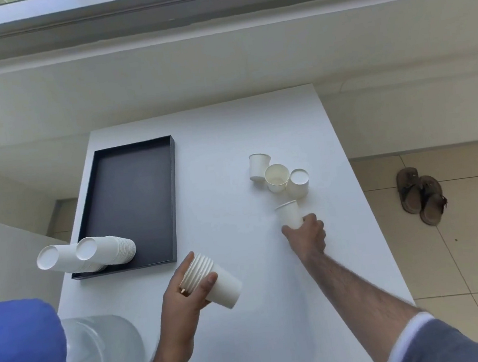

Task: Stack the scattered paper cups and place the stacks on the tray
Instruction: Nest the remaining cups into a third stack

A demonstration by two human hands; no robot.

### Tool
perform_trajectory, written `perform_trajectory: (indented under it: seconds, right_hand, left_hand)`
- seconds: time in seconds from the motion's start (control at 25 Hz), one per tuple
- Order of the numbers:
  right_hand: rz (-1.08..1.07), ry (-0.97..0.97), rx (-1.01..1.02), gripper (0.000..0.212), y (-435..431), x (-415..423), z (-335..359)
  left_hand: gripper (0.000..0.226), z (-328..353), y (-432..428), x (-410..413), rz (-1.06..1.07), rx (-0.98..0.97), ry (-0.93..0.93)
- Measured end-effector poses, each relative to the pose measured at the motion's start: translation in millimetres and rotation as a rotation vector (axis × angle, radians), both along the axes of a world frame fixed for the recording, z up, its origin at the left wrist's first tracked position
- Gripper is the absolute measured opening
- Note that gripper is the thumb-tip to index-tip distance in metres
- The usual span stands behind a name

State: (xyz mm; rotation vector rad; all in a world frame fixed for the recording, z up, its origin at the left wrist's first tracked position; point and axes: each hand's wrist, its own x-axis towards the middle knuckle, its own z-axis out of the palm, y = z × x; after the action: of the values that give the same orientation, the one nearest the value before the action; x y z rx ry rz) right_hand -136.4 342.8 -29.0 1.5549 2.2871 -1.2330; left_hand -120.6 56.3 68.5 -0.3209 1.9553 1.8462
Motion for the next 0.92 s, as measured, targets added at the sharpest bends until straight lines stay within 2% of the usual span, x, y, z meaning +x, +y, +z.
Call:
perform_trajectory:
  seconds: [0.08,0.16,0.32,0.6,0.72,0.8,0.92]
  right_hand:
    - [0.104,0.168,-0.129,0.048,-11,36,9]
    - [0.276,0.243,-0.214,0.048,-26,69,25]
    - [0.567,0.319,-0.172,0.044,-49,97,60]
    - [0.597,0.444,-0.251,0.043,-59,67,95]
    - [0.645,0.457,-0.254,0.039,-57,57,96]
    - [0.572,0.477,-0.188,0.035,-41,42,93]
    - [0.512,0.358,0.226,0.039,8,1,77]
  left_hand:
    - [0.078,3,4,-10,0.036,0.028,-0.002]
    - [0.075,4,11,-19,0.051,0.051,-0.012]
    - [0.073,5,34,-26,0.005,0.060,-0.001]
    - [0.085,-2,60,-18,-0.019,0.134,-0.008]
    - [0.068,-5,59,-20,0.001,0.189,-0.037]
    - [0.062,-8,54,-21,0.047,0.187,-0.042]
    - [0.065,-13,46,-21,0.078,0.158,-0.036]
